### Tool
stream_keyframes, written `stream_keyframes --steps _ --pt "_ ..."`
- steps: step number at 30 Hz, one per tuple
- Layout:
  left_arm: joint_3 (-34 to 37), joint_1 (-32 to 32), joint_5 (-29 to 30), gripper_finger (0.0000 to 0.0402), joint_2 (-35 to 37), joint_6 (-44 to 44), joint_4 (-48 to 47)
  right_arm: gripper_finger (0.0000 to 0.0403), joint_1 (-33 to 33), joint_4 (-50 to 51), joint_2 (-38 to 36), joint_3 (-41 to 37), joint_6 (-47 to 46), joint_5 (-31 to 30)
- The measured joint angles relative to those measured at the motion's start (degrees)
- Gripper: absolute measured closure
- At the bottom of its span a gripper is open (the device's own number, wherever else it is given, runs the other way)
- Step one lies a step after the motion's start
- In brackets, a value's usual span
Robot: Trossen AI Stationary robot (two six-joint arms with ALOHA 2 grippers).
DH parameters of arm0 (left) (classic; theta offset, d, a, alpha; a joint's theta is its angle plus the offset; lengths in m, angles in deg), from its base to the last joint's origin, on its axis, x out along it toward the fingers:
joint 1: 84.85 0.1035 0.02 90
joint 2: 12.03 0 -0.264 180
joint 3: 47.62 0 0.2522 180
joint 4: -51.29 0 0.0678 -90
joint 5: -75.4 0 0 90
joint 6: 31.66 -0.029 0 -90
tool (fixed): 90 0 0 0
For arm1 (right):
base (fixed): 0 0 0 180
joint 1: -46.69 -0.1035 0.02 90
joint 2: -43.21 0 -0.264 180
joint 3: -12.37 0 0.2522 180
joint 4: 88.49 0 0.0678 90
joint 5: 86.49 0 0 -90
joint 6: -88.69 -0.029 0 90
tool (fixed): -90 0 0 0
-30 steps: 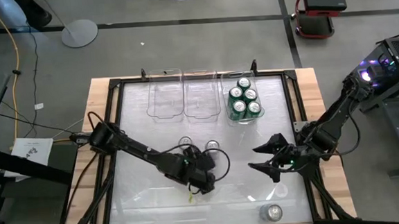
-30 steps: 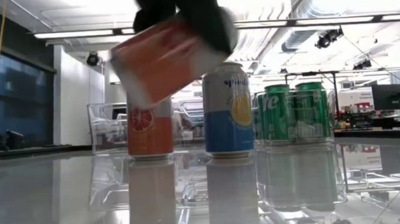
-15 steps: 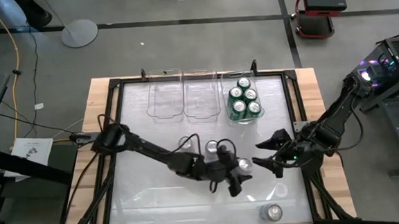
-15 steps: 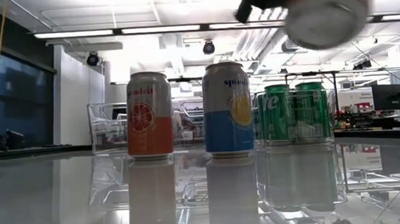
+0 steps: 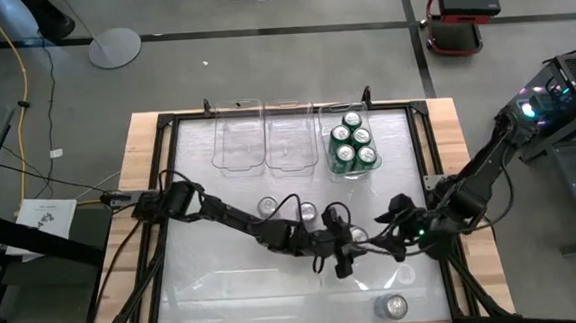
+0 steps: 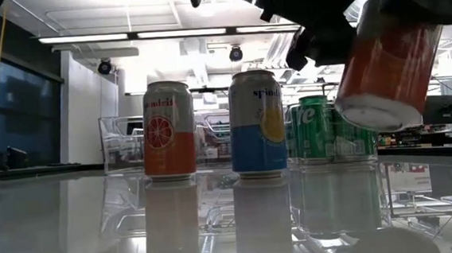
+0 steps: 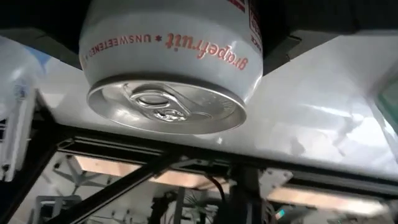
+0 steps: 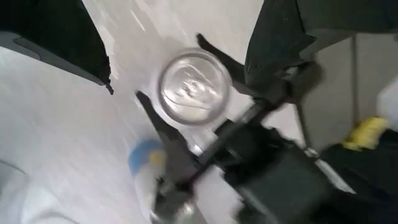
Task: Sort soda cans
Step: Put the orange-white soda can into the center transparent bin
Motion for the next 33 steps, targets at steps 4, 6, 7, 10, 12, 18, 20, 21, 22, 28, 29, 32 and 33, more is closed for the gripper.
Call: stream_keyframes --steps 4,6,7,10,12,18,20,21,22,28,29,32,33 --pt "0.0 0.0 2.7 0.0101 -2.4 -3.7 3.7 0.0045 0.9 1.1 2.3 0.0 -1.3 1.1" --pt "0.0 0.1 2.8 0.0094 -3.5 -4.2 5.1 0.0045 1.7 0.6 2.8 0.0 -1.5 1.7" --pt "0.0 0.3 2.9 0.0091 -4.3 -4.2 6.3 0.0045 2.0 0.6 3.0 0.0 -2.0 2.4" --pt "0.0 0.5 3.1 0.0089 -5.5 -2.9 7.9 0.0045 2.6 0.6 3.0 0.0 -2.4 4.8" --pt "0.0 0.4 4.1 0.0088 -6.4 -2.2 8.9 0.0045 2.7 0.7 3.0 0.0 -2.5 5.9" --pt "-0.1 0.6 -0.1 0.0086 -6.4 -1.6 9.5 0.0045 2.7 1.3 3.0 0.0 -2.7 7.9" --pt "-0.1 0.6 -2.4 0.0086 -6.2 -2.6 9.4 0.0045 2.7 1.5 3.0 0.0 -0.5 8.2" --pt "-0.1 0.6 -3.7 0.0086 -6.2 -3.3 9.3 0.0045 2.7 1.4 3.0 0.0 1.5 8.5" --pt "-0.1 0.5 -4.4 0.0086 -6.2 -4.2 9.4 0.0045 2.7 1.4 3.0 0.0 4.2 8.9" --pt "-0.1 0.8 -6.9 0.0085 -6.1 -3.4 10.0 0.0045 2.6 1.4 3.0 0.0 19.8 13.8" --pt "-0.1 0.8 -6.9 0.0085 -6.1 -3.7 10.1 0.0045 2.7 1.4 3.0 0.0 21.2 14.0" --pt "-0.1 0.8 -8.0 0.0085 -5.7 -3.2 9.5 0.0045 2.7 1.4 3.0 0.0 23.3 14.0" --pt "-0.1 1.1 -9.2 0.0085 -5.4 -2.1 9.1 0.0045 2.7 1.4 3.0 0.0 23.4 14.0"
